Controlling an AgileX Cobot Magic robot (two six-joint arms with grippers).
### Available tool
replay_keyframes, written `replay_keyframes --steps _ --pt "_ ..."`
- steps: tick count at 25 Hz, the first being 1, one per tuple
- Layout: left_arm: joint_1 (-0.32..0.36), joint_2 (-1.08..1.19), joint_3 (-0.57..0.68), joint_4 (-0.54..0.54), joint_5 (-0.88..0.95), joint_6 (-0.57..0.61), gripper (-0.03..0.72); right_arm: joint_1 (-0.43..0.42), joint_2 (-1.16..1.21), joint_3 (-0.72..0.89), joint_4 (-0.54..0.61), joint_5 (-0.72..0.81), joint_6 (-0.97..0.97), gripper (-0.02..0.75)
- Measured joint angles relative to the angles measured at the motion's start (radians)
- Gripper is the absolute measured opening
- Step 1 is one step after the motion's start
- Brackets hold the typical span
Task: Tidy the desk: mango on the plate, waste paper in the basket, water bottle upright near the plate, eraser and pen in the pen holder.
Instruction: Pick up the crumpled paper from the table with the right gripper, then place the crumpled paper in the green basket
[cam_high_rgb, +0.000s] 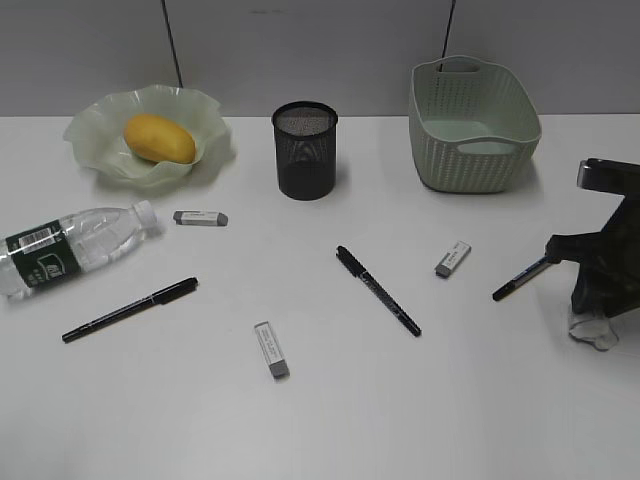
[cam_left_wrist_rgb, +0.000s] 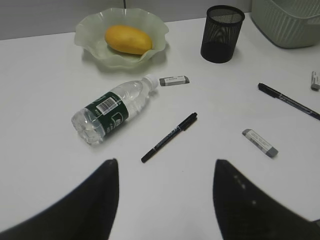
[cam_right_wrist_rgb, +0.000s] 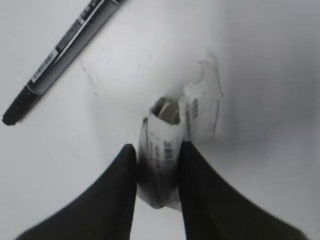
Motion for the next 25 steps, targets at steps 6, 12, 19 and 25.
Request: replay_keyframes --steps 6,12,19,25 --pt "0.000 0.000 0.000 0.000 0.000 0.000 0.454 0.000 0.000 -0.004 0.002 -0.020 0.000 0.100" --pt "0.000 0.000 0.001 0.000 0.000 0.000 0.453 0.001 -0.018 -0.016 0.002 0.026 0.000 0.090" --pt "0.000 0.000 0.001 0.000 0.000 0.000 0.443 0.001 -0.114 -0.202 0.006 0.042 0.000 0.090" --pt "0.000 0.000 0.001 0.000 0.000 0.000 0.442 0.003 -0.100 -0.451 0.028 -0.008 0.000 0.090"
